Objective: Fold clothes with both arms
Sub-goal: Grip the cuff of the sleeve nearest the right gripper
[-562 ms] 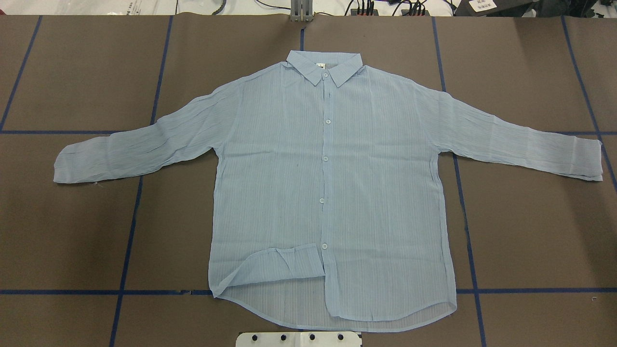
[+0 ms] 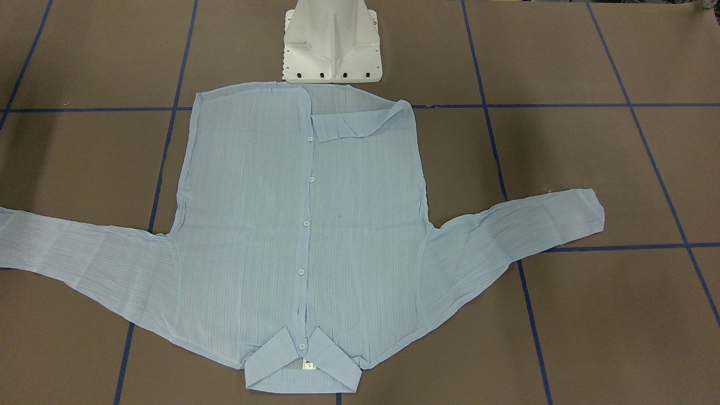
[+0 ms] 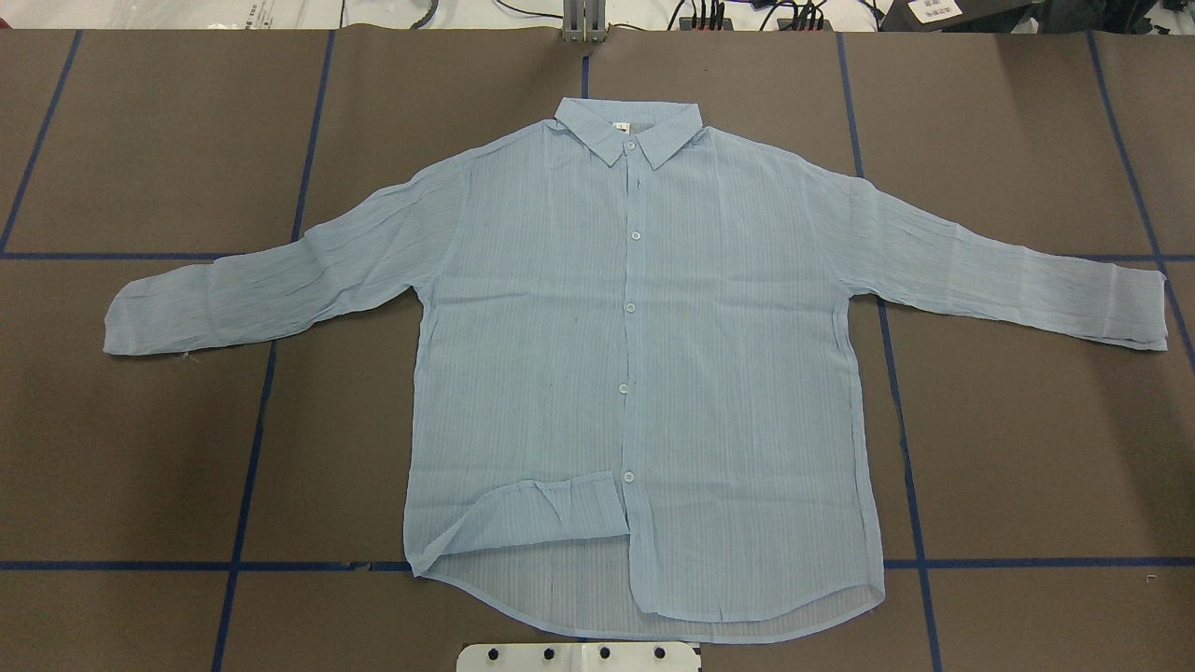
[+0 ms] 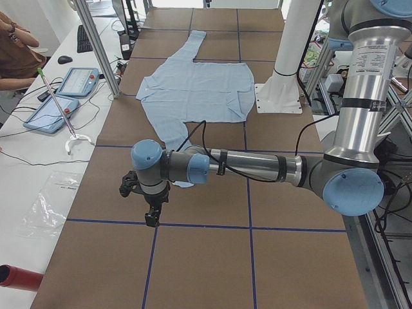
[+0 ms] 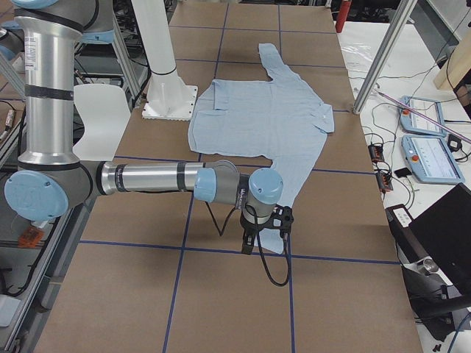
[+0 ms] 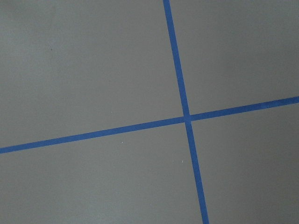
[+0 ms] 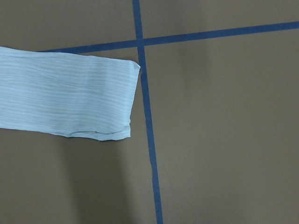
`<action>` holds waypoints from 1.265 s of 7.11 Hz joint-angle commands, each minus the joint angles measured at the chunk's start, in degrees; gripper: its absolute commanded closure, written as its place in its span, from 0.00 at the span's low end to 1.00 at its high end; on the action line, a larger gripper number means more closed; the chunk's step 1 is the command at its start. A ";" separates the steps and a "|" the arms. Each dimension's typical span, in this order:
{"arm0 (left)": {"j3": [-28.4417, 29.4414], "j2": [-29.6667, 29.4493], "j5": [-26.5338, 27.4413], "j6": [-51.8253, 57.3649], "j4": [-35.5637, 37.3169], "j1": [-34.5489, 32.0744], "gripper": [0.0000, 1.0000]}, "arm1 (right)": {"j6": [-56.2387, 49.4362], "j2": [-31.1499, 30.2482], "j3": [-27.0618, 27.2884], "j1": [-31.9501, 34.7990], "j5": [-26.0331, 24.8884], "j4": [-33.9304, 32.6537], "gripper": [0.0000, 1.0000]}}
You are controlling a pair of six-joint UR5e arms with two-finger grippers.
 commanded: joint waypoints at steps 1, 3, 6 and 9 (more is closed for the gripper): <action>-0.96 -1.37 -0.35 -0.13 -0.70 0.30 0.00 | 0.16 1.42 -0.66 -0.51 0.36 6.58 0.00; -1.22 -0.86 -1.48 -0.22 -7.36 0.91 0.00 | -0.19 2.12 -4.50 -0.87 2.11 10.03 0.00; -0.87 -1.90 -5.10 -0.48 -9.23 2.13 0.00 | 5.12 2.91 -17.07 -6.11 2.12 32.49 0.00; -0.61 -1.72 -5.27 -0.48 -10.55 2.76 0.00 | 16.32 4.68 -22.10 -14.64 0.89 44.23 0.00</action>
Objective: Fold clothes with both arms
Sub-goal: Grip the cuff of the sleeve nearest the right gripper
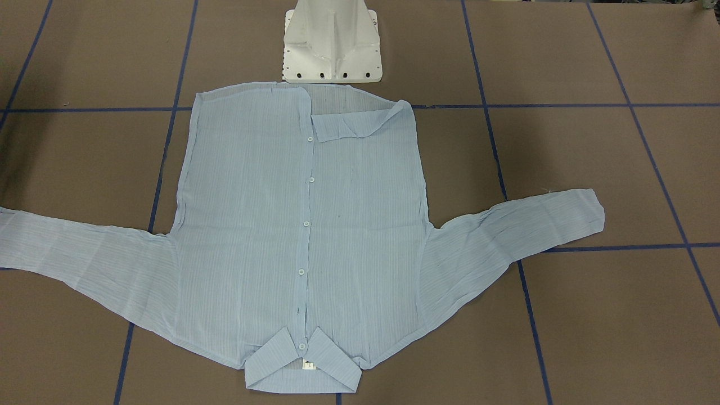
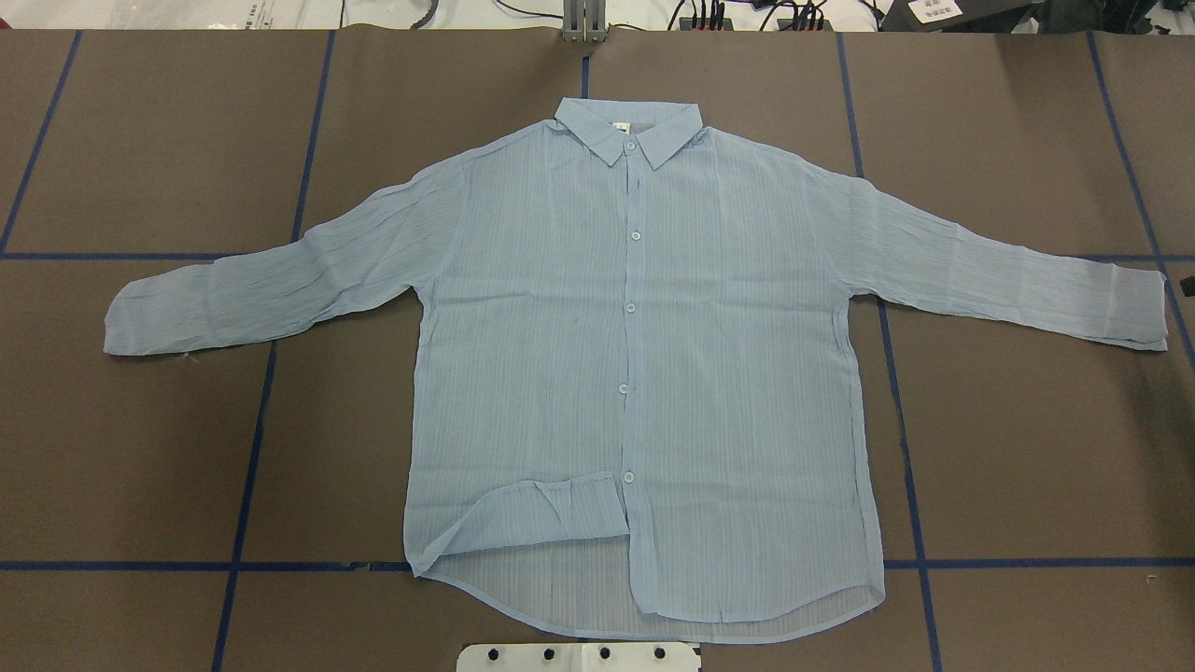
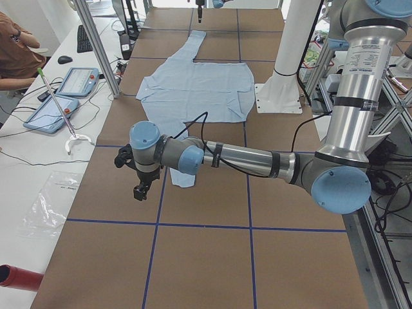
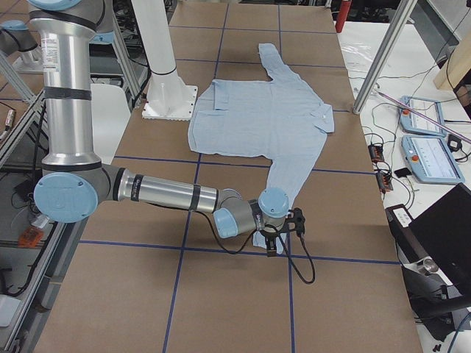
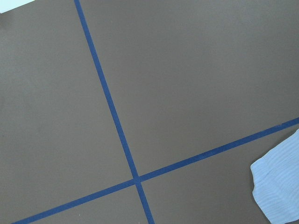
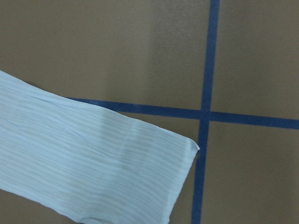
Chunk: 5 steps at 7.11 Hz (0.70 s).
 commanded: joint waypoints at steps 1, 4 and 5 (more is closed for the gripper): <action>0.10 0.05 -0.06 0.09 -0.28 0.12 0.00 | 3.74 0.25 -2.57 -4.12 -0.69 4.20 0.00; -0.16 -0.13 -0.06 0.18 -0.37 0.12 0.00 | 3.74 0.08 -4.51 -4.48 -0.87 4.02 0.12; -0.16 -0.21 -0.06 0.18 -0.37 0.12 0.00 | 3.74 0.42 -5.38 -4.57 -0.87 4.02 0.19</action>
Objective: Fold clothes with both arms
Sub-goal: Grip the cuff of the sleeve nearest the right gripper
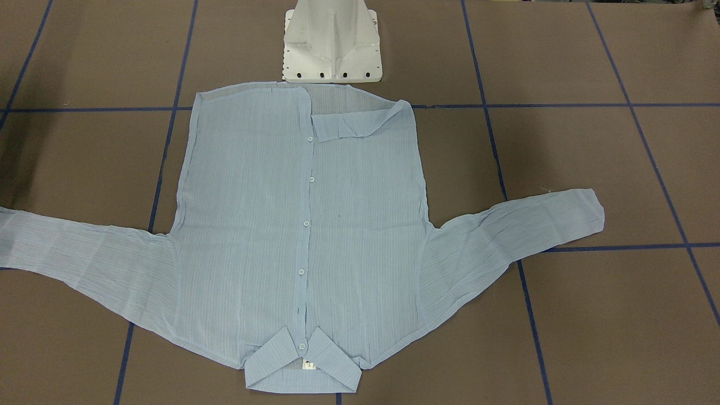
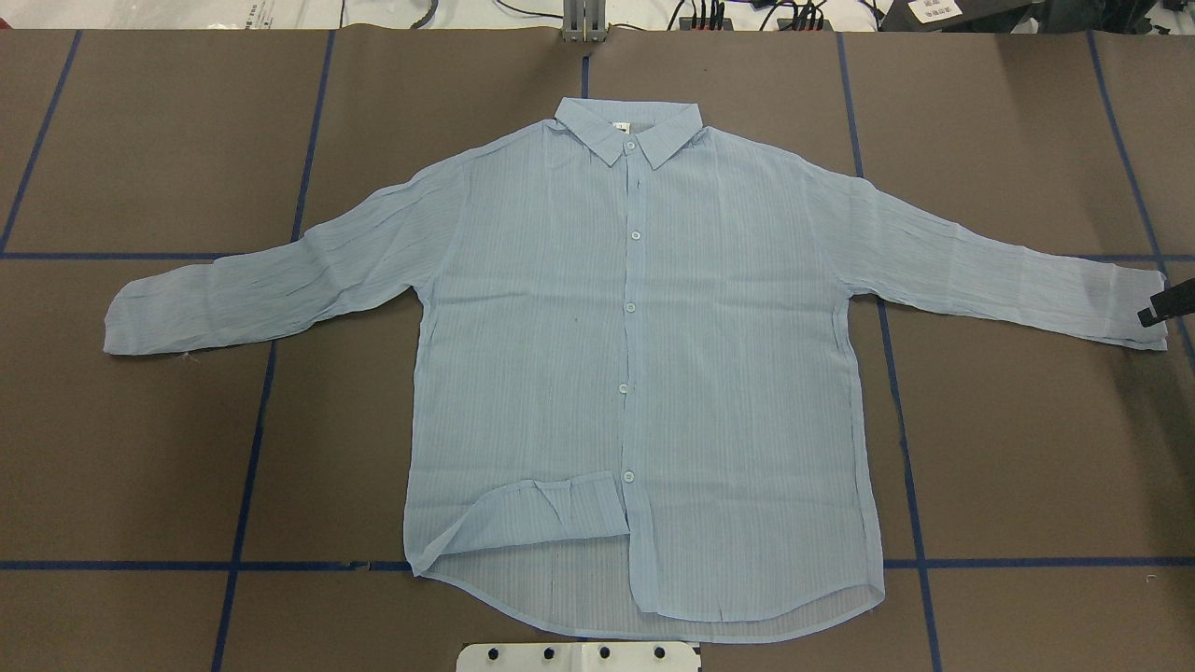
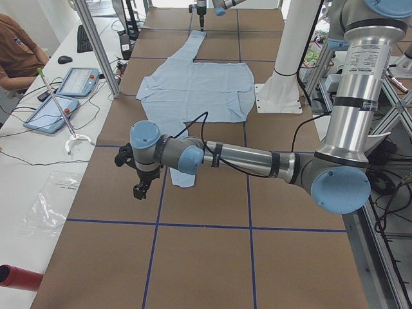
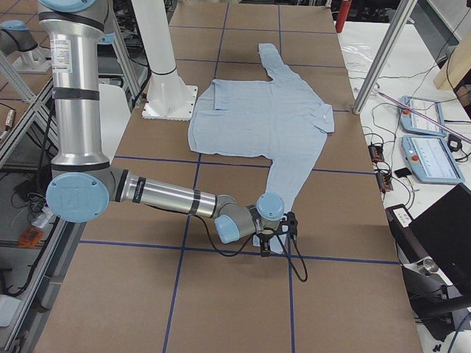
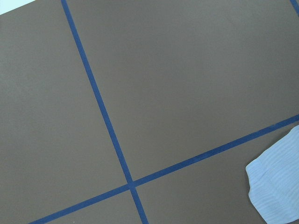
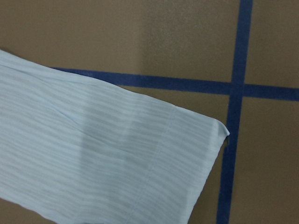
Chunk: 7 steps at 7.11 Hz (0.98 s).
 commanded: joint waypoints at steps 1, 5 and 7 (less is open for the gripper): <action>-0.14 -0.10 0.00 0.01 -0.01 0.00 0.00 | 0.02 0.37 -1.27 -0.38 -0.46 -0.46 0.22; 0.21 -0.10 0.09 0.01 -1.41 0.00 0.00 | 0.02 2.22 -3.73 -1.52 -1.08 -0.73 0.49; 0.47 -0.10 0.09 0.01 -1.41 0.00 0.00 | -0.06 2.22 -3.39 -1.52 -0.90 -0.64 0.72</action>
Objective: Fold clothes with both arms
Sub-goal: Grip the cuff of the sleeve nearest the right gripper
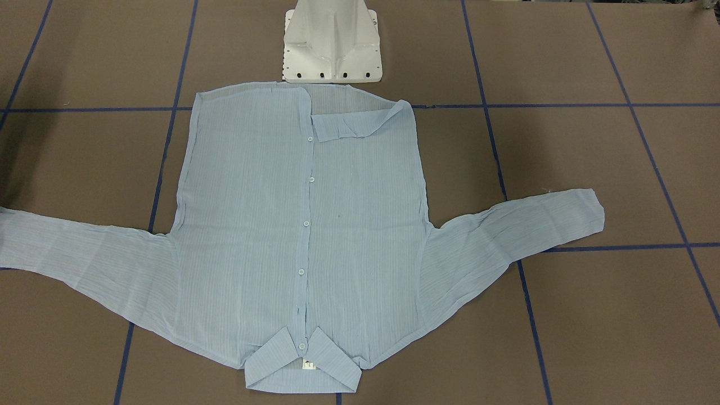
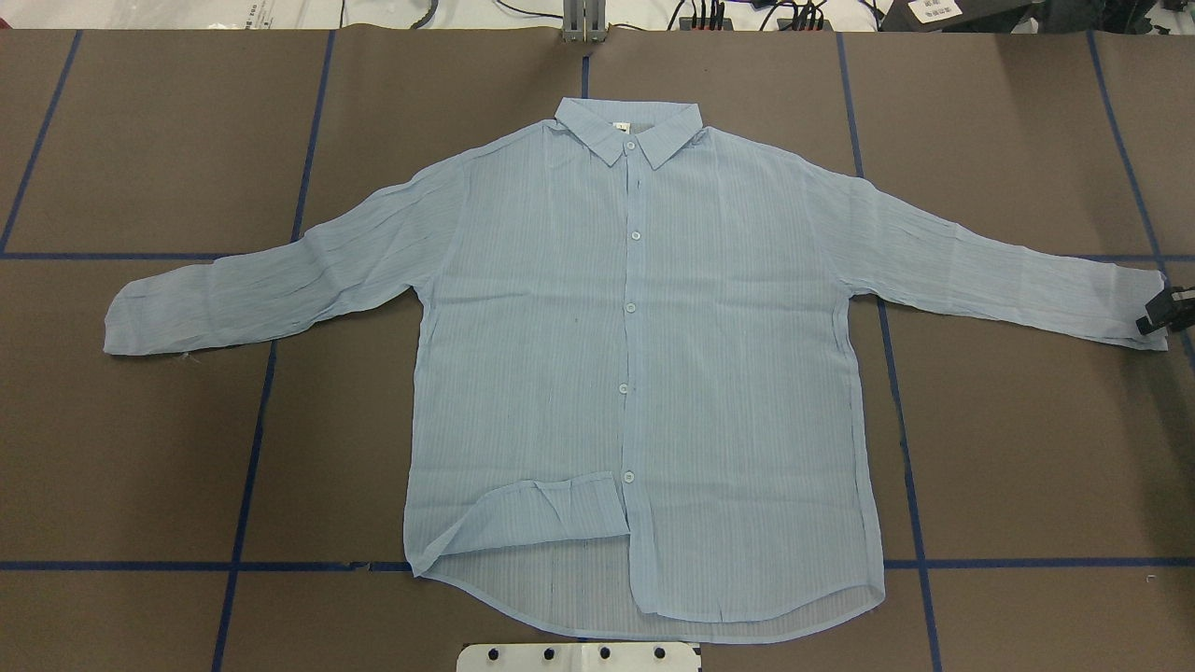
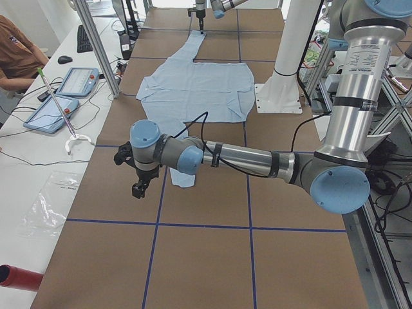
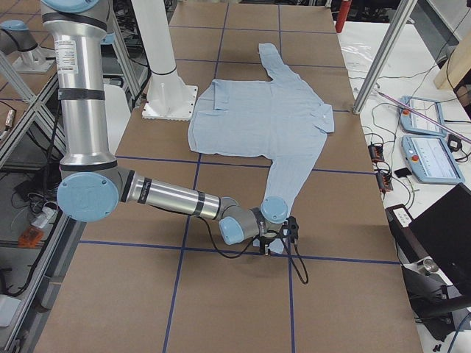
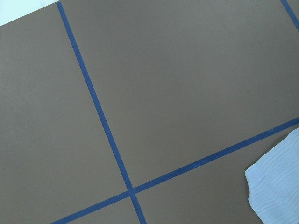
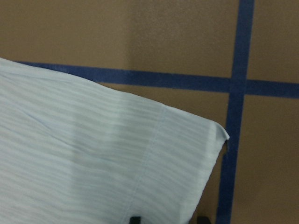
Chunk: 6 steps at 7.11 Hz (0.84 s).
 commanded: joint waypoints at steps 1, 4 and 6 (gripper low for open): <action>0.10 0.00 0.01 -0.04 -0.01 0.00 0.00 | -0.07 0.06 0.45 0.03 0.22 0.05 0.81; 0.01 0.00 0.01 -0.13 -0.01 0.00 0.00 | 0.02 0.15 3.25 0.38 0.92 -0.04 1.00; 0.09 0.09 0.10 -0.13 -0.01 0.00 0.00 | 0.28 -0.82 10.26 1.26 1.54 0.23 1.00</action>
